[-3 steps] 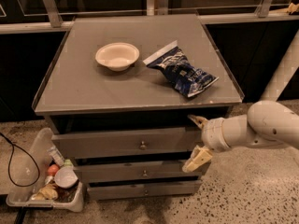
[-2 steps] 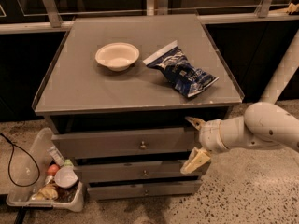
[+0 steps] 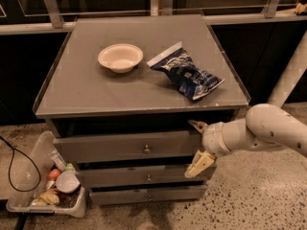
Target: Open top drawer
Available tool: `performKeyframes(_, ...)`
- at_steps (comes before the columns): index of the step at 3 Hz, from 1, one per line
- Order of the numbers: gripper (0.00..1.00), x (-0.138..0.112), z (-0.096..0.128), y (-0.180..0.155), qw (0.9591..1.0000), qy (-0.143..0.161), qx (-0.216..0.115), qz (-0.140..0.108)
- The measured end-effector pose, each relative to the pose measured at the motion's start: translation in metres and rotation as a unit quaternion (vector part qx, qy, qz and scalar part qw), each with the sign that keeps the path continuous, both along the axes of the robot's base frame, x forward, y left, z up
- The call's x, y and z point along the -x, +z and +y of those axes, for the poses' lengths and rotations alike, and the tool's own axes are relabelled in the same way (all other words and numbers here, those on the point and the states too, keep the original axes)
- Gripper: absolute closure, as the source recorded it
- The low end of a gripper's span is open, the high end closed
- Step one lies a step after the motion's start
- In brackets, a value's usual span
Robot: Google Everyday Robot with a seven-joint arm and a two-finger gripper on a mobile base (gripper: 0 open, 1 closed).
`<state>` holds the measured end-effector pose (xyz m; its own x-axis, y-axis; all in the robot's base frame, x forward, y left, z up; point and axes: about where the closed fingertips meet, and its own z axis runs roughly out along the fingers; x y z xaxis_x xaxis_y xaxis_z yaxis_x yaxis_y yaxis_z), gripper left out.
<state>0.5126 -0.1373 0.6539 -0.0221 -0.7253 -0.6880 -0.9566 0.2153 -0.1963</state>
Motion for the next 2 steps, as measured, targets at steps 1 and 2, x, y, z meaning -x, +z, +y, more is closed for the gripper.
performKeyframes(1, 0.00, -0.0017, 0.0013, -0.0088, 1.0000, 0.002, 0.005, 0.007)
performKeyframes(2, 0.19, -0.0017, 0.0013, -0.0089, 1.0000, 0.002, 0.005, 0.007)
